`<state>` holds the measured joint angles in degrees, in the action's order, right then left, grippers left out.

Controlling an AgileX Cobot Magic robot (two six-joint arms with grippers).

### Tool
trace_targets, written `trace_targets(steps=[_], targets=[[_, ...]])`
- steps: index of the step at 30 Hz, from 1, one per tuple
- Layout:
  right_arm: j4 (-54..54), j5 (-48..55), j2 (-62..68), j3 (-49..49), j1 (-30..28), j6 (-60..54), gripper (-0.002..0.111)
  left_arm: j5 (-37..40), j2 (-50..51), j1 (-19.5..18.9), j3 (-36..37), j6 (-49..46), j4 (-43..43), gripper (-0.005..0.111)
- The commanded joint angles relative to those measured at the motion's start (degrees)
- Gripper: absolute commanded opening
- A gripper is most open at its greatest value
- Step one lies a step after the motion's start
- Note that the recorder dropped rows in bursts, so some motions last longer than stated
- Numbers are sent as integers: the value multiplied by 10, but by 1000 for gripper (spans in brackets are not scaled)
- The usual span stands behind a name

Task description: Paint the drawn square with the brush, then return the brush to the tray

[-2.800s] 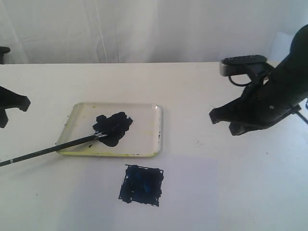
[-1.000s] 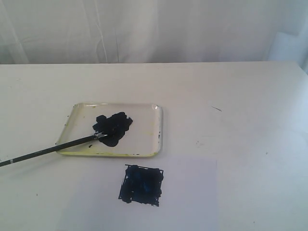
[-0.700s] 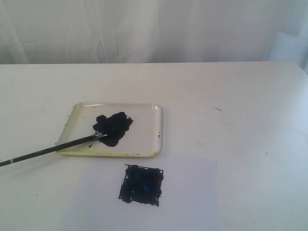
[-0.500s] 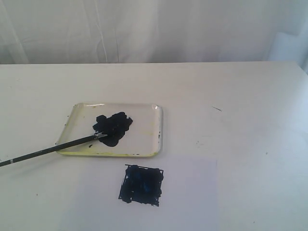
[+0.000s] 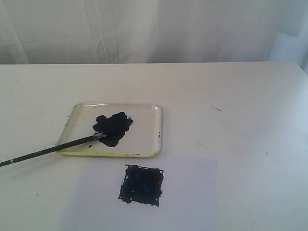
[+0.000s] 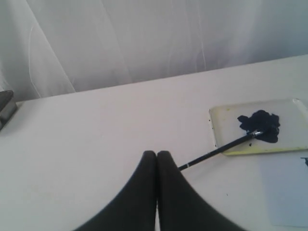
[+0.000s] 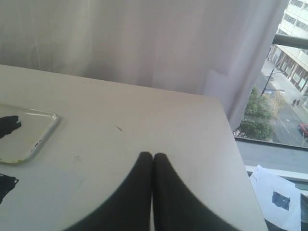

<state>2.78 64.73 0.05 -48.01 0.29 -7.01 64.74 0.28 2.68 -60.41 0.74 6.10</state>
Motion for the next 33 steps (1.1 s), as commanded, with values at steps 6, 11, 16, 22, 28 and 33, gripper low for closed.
trace_targets(steps=[6, 11, 16, 22, 28, 33], targets=[[-3, -193, -1, 106, -3, -7, 0, -131, -3, 3, 158, 7, 4, 0], [-3, -302, -1, 184, -3, -7, 0, -247, -3, 3, 240, 12, 1, 0], [-2, -396, -1, 265, -3, -4, 0, -389, -3, 3, 331, 12, -18, 0], [-3, -462, -1, 334, -3, -5, 0, -563, -3, 3, 466, 10, -18, 0], [2, -564, -1, 424, -3, -3, 0, -647, -3, 3, 597, 10, -18, 0], [0, -588, -1, 480, -3, -4, 0, -589, -3, 3, 604, 20, -20, 0]])
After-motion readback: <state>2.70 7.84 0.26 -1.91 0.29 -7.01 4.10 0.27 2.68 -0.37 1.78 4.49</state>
